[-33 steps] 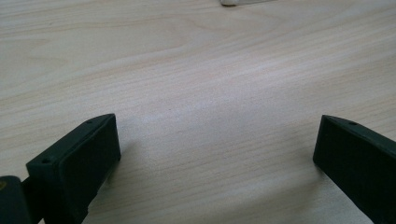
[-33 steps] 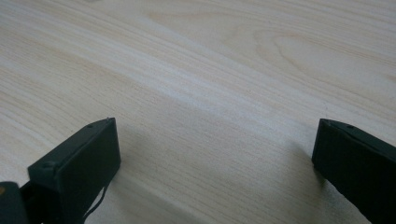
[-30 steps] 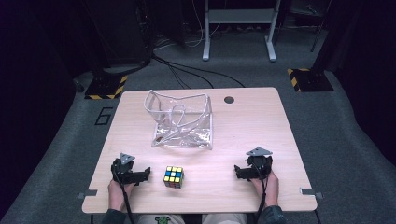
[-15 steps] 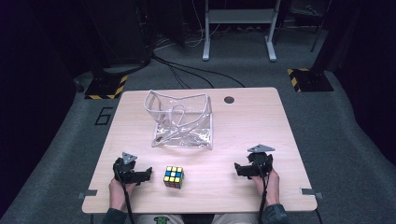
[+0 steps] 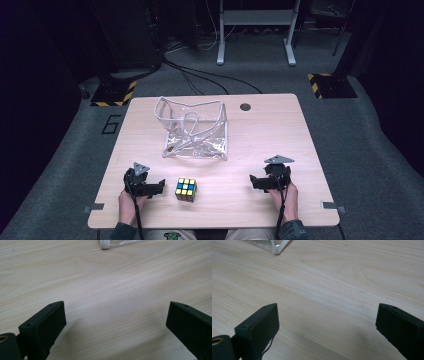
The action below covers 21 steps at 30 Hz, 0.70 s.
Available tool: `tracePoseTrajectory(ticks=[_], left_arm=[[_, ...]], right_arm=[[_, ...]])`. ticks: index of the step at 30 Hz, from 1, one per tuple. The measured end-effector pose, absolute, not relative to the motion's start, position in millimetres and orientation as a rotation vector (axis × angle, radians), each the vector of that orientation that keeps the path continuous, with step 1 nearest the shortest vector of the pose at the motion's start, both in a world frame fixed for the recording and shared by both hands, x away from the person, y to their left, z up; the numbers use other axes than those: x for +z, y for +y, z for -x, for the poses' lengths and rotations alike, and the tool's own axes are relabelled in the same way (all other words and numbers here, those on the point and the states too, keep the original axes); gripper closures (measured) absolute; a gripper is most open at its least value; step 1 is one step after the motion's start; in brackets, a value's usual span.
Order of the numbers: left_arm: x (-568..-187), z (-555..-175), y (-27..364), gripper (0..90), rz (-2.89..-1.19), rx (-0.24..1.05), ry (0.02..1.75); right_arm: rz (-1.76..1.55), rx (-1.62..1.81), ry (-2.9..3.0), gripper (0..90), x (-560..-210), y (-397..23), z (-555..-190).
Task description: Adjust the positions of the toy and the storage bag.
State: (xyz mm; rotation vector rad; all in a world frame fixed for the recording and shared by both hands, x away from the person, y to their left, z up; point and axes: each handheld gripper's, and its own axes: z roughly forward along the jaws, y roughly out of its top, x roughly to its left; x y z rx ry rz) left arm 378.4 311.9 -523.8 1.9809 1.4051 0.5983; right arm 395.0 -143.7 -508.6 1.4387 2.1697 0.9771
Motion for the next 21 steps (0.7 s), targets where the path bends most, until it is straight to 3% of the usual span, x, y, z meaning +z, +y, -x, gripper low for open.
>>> tracePoseTrajectory(ticks=[21], left_arm=[[-492, -393, 307, 4.0, -1.945, 0.553, 1.325]], right_arm=[[-1.384, 1.036, 2.178, 7.0, -478, -131, -402]])
